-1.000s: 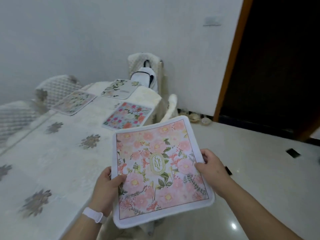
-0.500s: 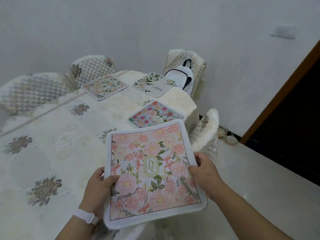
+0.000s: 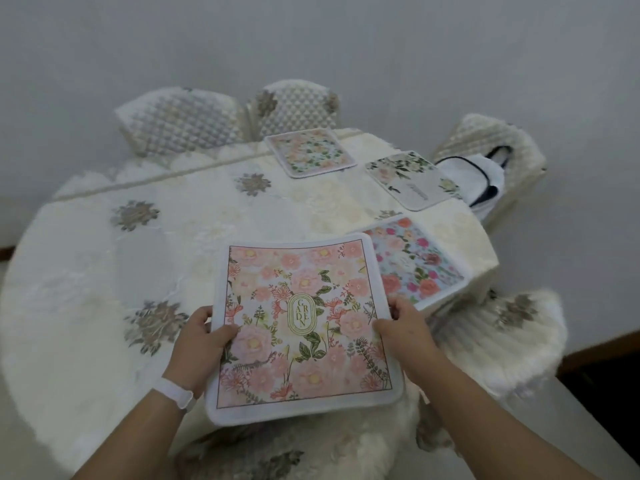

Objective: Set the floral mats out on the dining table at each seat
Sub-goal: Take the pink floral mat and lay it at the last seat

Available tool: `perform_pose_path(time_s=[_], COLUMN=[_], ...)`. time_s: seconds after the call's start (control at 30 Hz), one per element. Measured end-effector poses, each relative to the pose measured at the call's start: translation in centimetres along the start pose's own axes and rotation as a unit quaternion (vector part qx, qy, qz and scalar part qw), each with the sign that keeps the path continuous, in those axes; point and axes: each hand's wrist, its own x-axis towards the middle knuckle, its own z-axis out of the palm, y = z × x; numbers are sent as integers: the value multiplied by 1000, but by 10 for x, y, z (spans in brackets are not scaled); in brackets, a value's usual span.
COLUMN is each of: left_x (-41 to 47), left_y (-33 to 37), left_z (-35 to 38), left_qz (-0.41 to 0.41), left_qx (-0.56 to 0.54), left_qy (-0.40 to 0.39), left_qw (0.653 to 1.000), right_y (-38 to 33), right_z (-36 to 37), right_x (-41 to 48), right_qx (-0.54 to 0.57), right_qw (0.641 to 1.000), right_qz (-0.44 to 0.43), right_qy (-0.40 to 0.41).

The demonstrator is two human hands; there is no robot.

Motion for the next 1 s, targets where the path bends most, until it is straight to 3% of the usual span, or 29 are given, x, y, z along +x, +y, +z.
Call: perform_pose_path(time_s=[0.47,0.83,1.0], left_x=[26,54,49], left_y=[-59,-84,-83], left_z=[-8,2,8], left_qz=[-91,-127,-113], left_qx=[-5,70,99], left_qy=[128,166,168], left_qw=[988,975,974], right_y=[4,28,35], right_z=[90,114,109], right_x=[98,144,147], right_qx=[-129,-137,-179], right_qw=[984,976,966], right_qz=[0,22,-27], right_qy=[-120,-169,-184])
